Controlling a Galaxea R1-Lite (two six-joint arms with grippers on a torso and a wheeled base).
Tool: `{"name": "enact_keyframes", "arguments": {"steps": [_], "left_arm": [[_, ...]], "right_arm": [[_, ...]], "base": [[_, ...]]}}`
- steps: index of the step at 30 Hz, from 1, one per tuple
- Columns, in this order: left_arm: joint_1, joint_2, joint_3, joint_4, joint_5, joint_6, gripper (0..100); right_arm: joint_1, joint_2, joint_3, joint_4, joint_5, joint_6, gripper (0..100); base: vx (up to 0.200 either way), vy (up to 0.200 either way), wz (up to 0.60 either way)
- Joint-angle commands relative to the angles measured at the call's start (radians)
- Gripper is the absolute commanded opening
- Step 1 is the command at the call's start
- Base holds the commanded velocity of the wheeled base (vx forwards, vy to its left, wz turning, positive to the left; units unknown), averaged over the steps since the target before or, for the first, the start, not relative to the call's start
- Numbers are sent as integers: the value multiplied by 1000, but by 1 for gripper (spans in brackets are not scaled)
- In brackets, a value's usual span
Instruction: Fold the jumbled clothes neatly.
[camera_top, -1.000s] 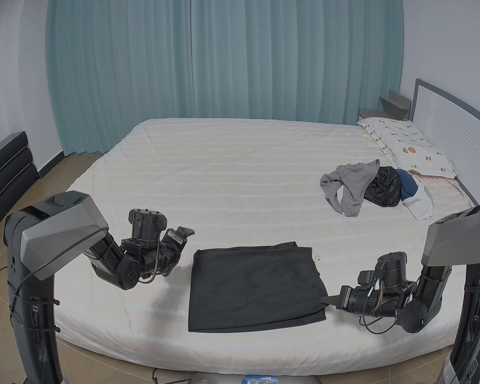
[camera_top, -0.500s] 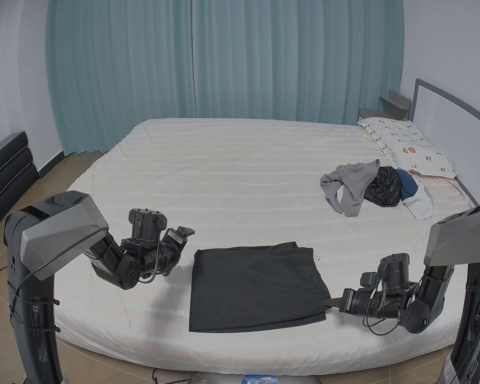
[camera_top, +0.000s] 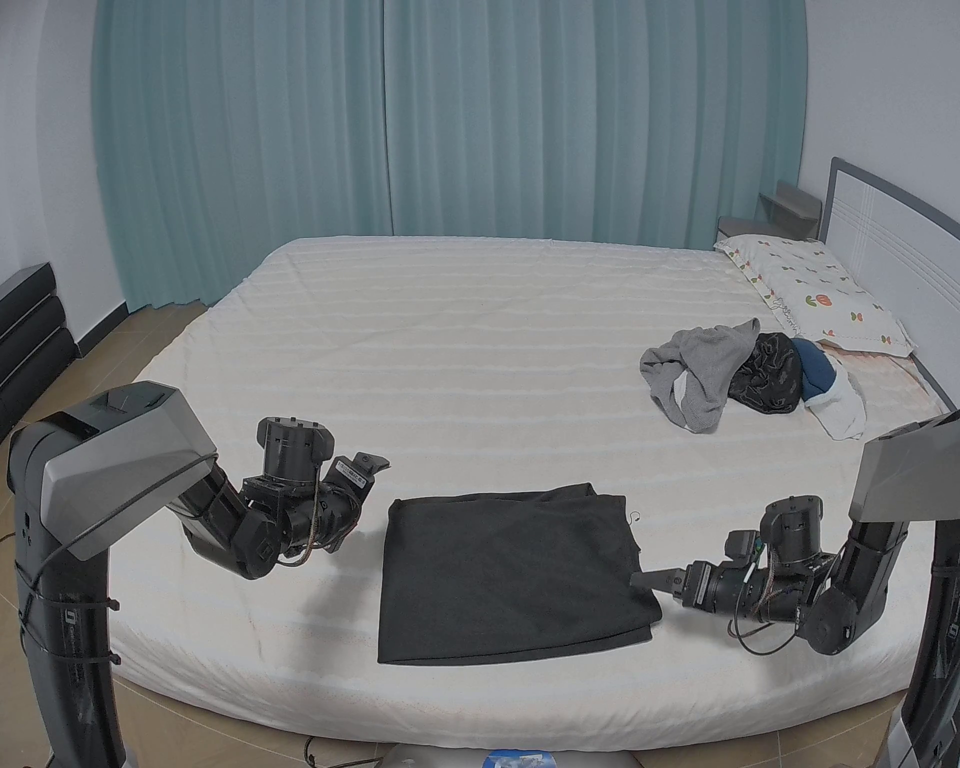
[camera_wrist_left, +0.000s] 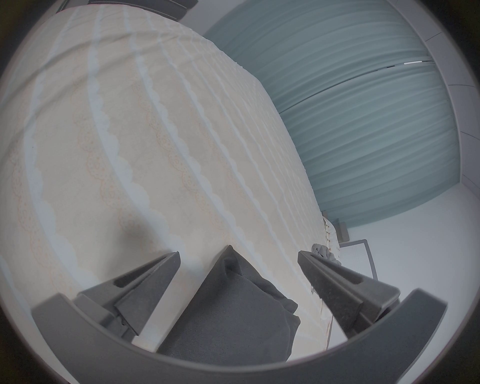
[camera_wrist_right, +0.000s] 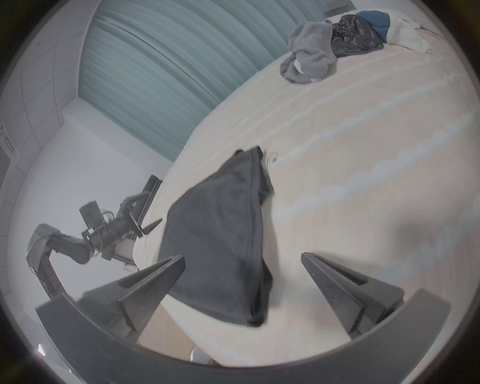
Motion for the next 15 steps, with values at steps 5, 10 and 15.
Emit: {"name": "enact_keyframes", "arguments": {"steps": [5, 10, 15], "left_arm": [[0, 0, -2, 0, 2, 0, 100], [-2, 0, -2, 0, 12, 0, 100], [-5, 1, 1, 0, 17, 0, 100]], "right_arm": [[-4, 162, -316, 15, -11, 115, 100], [-1, 254, -527, 119, -14, 132, 100], [-1, 309, -698, 211, -66, 150, 100]], "base": [[0, 0, 0], [0, 0, 0], [0, 0, 0]]}}
